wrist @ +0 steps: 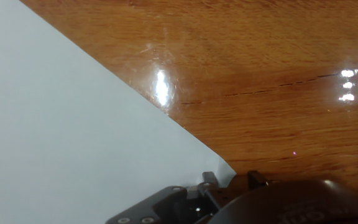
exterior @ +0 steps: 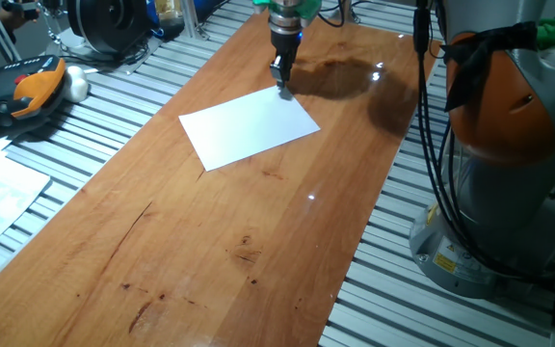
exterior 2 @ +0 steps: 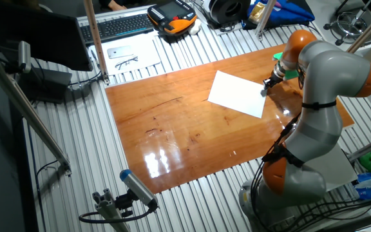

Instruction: Flip over and spread out the paper that is laid flat on the table

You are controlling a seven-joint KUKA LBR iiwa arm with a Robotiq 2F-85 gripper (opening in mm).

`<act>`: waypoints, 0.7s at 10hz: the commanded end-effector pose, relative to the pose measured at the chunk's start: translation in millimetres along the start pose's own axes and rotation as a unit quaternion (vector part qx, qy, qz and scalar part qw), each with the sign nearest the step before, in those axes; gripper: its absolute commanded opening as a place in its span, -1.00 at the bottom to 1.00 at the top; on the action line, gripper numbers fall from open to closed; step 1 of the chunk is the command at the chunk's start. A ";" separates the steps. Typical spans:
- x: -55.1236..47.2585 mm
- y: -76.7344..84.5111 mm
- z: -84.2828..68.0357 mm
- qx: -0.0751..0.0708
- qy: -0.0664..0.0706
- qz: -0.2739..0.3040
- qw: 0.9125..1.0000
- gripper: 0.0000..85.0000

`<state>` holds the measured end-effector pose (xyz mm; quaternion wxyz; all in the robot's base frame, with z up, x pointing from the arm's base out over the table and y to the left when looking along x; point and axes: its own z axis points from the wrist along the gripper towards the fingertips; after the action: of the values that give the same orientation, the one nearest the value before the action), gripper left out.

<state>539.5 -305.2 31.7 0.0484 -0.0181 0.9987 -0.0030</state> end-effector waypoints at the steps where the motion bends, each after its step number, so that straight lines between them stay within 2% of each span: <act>1: 0.2 0.1 0.4 0.000 0.000 0.000 1.000 -0.20; 4: 0.6 0.1 1.3 -0.002 0.002 -0.003 1.000 -0.20; 5: 0.6 0.2 2.0 -0.002 0.002 -0.004 1.000 -0.60; 7: 0.6 0.4 2.2 -0.003 0.004 -0.007 1.000 -0.60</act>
<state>539.2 -304.7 29.3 0.0446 -0.0247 0.9987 -0.0002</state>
